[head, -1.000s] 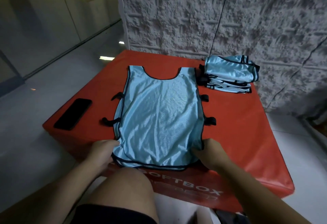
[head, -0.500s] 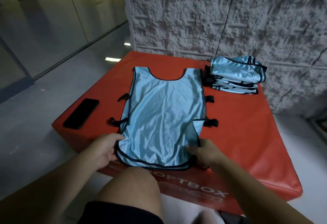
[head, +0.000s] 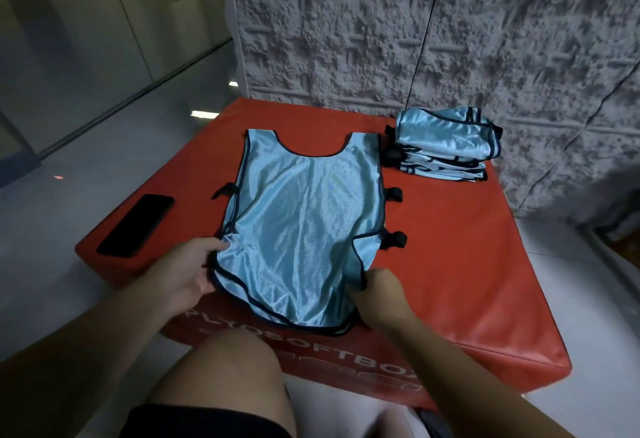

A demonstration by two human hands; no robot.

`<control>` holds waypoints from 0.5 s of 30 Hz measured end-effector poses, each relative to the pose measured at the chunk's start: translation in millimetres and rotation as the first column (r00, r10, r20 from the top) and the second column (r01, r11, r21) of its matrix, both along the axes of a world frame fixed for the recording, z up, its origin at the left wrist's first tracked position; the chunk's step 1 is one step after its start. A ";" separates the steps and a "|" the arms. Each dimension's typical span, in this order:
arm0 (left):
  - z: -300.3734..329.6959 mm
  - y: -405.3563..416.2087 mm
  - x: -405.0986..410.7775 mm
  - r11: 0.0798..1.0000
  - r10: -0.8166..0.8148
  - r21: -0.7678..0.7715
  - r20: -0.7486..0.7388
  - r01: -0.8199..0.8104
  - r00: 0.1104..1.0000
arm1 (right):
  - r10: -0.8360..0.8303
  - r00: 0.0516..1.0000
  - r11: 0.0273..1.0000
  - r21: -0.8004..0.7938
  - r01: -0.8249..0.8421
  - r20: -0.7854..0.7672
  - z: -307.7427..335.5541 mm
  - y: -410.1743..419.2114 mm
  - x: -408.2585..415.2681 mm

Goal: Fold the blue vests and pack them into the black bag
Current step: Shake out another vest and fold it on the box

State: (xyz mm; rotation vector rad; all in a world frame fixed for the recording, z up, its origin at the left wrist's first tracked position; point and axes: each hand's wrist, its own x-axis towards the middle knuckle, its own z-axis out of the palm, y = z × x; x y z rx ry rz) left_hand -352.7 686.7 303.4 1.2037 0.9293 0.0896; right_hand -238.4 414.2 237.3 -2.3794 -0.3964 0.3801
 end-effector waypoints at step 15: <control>-1.1 7.4 -7.9 0.998 0.055 0.036 -0.061 -0.052 0.997 | -0.269 0.674 0.570 0.450 0.687 -0.688 13.0 -34.5 10.9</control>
